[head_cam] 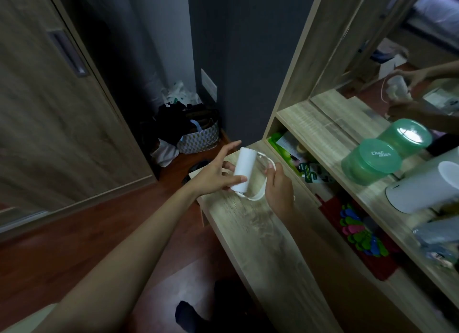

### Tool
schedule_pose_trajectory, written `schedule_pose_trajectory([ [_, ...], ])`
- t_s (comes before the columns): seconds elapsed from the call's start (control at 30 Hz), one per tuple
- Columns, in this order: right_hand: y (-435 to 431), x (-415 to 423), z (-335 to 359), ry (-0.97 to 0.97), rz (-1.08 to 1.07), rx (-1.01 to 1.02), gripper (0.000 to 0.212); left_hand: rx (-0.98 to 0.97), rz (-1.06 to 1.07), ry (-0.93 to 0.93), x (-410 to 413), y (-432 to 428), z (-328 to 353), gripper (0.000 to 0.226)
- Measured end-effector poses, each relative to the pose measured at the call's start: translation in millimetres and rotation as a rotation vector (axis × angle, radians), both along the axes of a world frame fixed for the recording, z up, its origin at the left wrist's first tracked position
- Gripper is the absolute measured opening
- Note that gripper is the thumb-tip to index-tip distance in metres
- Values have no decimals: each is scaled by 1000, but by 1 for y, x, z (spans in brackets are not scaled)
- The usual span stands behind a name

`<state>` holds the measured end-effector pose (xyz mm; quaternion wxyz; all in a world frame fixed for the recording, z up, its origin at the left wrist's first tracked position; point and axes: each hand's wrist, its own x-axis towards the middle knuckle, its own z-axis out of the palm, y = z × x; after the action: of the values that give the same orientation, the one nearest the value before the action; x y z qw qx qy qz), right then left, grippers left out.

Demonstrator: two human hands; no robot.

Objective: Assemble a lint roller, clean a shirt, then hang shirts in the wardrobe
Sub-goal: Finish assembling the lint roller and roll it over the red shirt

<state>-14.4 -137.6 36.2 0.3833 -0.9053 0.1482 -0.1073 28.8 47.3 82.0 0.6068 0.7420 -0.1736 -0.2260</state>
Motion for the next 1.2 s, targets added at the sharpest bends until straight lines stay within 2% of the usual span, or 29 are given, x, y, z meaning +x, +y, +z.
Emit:
schedule_pose_trajectory([
  [0.23, 2, 0, 5, 41, -10, -12, 29, 2, -15, 139, 4, 1, -1, 73],
  [0.47, 6, 2, 12, 104, -30, -18, 32, -5, 38, 283, 7, -3, -3, 69],
  [0.63, 7, 4, 20, 110, -19, -97, 31, -51, 85, 412, 9, -2, -10, 66],
  [0.93, 10, 4, 31, 91, 24, -208, 31, -62, 118, 473, 2, -3, -16, 66],
  [1.2, 11, 1, 33, 110, 15, -200, 33, -85, 138, 479, -1, -6, -17, 65],
])
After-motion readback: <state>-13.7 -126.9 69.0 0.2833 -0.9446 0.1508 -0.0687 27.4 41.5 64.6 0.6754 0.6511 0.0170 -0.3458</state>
